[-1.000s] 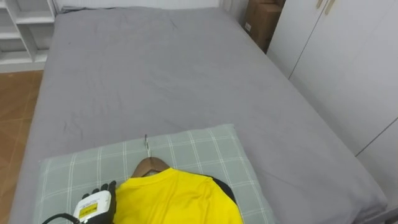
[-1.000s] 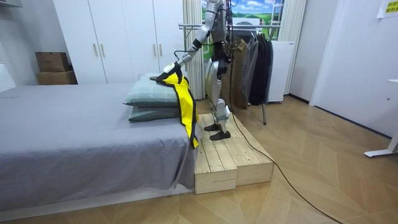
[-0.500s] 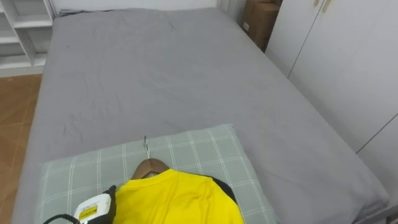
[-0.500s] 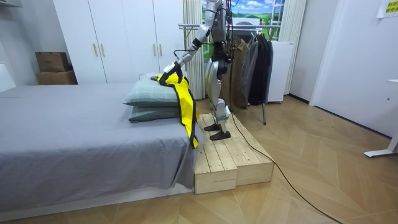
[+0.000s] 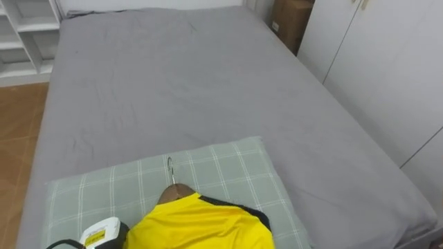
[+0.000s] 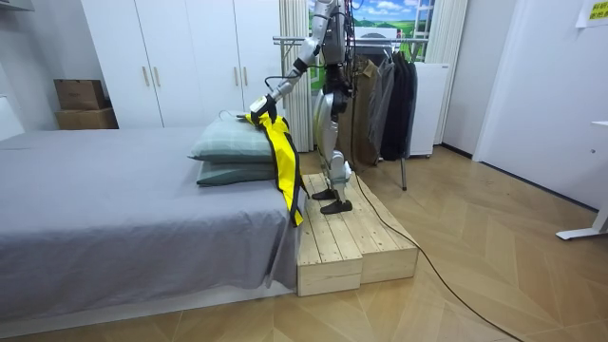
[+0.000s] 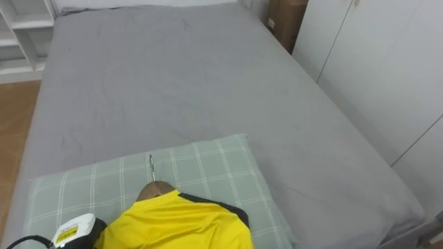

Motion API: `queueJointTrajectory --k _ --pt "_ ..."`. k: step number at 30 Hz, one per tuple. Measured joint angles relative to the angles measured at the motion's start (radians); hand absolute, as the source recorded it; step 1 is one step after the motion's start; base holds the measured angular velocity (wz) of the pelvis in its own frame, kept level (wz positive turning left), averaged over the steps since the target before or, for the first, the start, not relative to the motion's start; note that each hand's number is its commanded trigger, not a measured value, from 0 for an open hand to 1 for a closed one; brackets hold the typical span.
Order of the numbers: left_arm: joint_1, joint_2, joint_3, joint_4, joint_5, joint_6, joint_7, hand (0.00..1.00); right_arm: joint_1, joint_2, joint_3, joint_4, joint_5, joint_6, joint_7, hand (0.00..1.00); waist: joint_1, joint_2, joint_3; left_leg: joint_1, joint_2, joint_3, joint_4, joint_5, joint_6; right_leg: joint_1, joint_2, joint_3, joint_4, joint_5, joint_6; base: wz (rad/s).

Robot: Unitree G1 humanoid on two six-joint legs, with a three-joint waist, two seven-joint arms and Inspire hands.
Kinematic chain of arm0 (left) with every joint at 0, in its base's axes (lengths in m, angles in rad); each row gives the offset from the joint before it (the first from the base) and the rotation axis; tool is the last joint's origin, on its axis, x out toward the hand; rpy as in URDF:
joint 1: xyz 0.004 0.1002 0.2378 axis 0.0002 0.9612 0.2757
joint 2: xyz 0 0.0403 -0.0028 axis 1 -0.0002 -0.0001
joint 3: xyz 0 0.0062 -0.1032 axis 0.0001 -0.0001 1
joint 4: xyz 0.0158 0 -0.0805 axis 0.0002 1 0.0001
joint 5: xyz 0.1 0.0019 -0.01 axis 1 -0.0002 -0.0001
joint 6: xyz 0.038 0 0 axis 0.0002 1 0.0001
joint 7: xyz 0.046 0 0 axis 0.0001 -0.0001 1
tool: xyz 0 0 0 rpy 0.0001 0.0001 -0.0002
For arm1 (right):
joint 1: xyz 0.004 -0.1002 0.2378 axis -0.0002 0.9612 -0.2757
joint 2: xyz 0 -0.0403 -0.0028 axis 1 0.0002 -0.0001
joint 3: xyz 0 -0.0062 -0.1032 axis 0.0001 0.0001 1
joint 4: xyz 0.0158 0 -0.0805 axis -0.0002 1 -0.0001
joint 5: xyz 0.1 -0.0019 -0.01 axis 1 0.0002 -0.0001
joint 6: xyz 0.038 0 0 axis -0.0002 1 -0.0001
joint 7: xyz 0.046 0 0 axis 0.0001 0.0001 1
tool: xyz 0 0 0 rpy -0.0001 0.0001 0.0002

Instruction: Hang clothes

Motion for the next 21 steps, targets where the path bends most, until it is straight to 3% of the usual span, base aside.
queueJointTrajectory --k 18,21 --pt "0.000 0.001 0.000 0.006 -0.003 0.000 -0.019 1.00 -0.002 0.000 0.000 0.000 -0.001 -0.012 -0.010 0.00 0.001 0.002 -0.0014 0.024 -0.001 0.004 -0.002 0.000 0.000 0.019 0.000 0.004 -0.003 0.000 0.000 0.00" --pt "0.000 0.000 0.001 0.015 -0.043 -0.005 -0.018 1.00 -0.001 0.000 0.000 0.000 -0.001 -0.017 -0.010 0.00 0.001 0.003 -0.0012 0.029 -0.001 0.003 -0.001 0.000 0.000 0.026 -0.001 -0.002 -0.003 0.000 0.000 0.00"
